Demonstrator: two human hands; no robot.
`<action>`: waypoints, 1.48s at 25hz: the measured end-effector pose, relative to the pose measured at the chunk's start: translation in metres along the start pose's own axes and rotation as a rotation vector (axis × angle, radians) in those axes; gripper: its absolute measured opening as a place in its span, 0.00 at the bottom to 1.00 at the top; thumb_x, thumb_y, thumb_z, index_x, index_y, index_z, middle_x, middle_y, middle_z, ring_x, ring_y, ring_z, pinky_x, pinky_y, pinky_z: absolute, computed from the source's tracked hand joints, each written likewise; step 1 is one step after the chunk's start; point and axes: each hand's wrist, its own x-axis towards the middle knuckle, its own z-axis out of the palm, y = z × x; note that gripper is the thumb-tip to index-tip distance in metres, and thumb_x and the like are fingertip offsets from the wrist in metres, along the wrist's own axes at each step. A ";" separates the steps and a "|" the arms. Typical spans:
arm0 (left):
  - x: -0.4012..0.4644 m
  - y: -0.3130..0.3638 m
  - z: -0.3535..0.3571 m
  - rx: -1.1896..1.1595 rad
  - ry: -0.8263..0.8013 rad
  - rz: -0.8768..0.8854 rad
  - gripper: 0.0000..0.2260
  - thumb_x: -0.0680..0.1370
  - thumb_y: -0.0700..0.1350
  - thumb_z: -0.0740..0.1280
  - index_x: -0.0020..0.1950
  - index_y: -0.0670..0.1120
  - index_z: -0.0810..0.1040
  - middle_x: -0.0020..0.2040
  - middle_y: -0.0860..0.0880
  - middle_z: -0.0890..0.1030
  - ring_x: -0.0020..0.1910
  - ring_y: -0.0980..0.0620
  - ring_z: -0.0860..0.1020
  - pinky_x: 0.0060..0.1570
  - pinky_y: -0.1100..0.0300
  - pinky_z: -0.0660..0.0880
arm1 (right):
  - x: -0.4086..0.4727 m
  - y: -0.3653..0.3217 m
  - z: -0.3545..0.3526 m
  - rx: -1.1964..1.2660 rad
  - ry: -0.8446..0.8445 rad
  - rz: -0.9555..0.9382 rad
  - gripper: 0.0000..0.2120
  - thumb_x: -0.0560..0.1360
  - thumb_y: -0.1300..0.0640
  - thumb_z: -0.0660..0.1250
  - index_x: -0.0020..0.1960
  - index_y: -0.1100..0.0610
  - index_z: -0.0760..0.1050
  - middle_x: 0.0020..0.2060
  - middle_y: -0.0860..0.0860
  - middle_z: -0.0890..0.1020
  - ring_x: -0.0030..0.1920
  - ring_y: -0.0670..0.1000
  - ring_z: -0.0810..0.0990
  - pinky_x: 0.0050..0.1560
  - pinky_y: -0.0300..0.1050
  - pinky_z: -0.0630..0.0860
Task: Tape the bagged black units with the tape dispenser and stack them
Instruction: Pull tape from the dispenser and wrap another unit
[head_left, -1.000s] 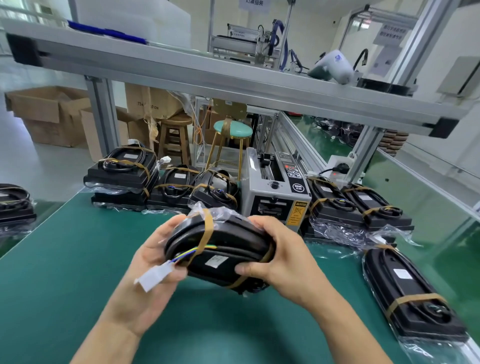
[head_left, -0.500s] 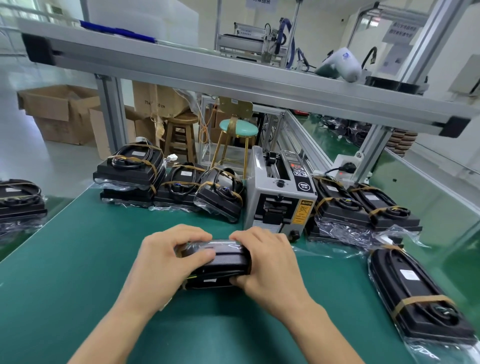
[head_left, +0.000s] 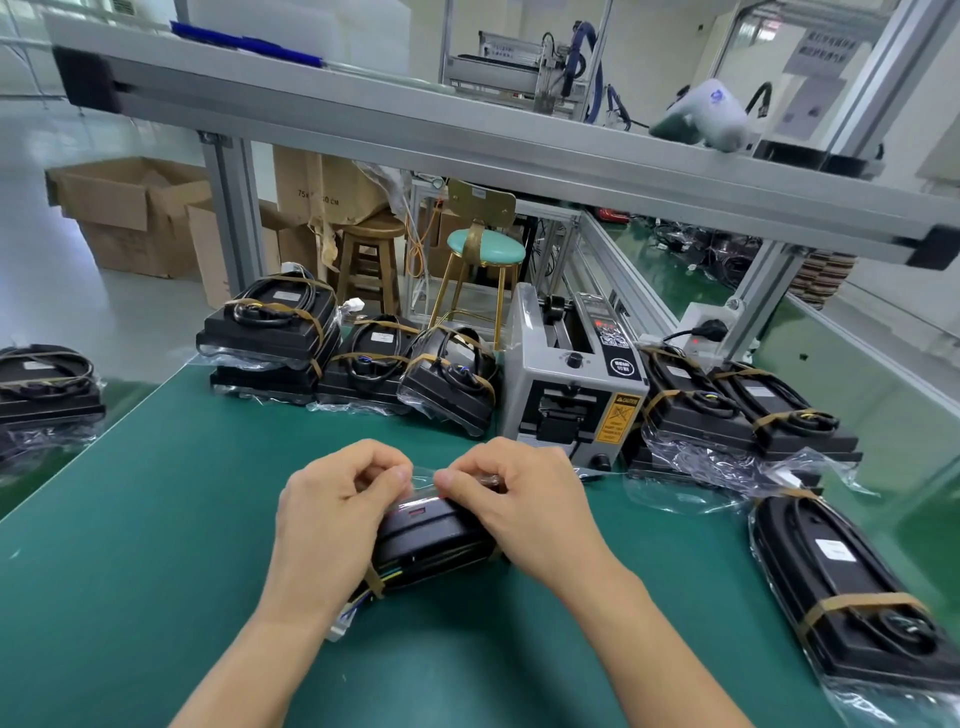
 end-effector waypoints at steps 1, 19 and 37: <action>0.001 0.000 0.001 -0.056 -0.014 -0.015 0.12 0.73 0.36 0.70 0.39 0.55 0.80 0.32 0.53 0.81 0.32 0.57 0.75 0.39 0.59 0.72 | 0.001 -0.002 0.001 0.034 0.009 0.044 0.09 0.73 0.44 0.69 0.41 0.48 0.82 0.39 0.43 0.83 0.44 0.44 0.78 0.58 0.52 0.69; -0.020 -0.033 -0.005 0.139 -0.199 0.099 0.39 0.61 0.36 0.80 0.58 0.72 0.74 0.54 0.69 0.79 0.54 0.68 0.77 0.55 0.79 0.65 | 0.009 0.061 -0.022 0.577 0.563 0.590 0.11 0.76 0.58 0.67 0.39 0.43 0.79 0.43 0.41 0.82 0.48 0.44 0.79 0.56 0.44 0.74; -0.031 -0.030 0.004 0.137 -0.128 0.182 0.36 0.60 0.34 0.80 0.60 0.62 0.76 0.54 0.70 0.78 0.51 0.68 0.76 0.54 0.78 0.66 | 0.059 0.064 -0.018 0.947 0.719 0.974 0.09 0.72 0.61 0.72 0.36 0.57 0.73 0.34 0.50 0.75 0.36 0.50 0.73 0.38 0.41 0.69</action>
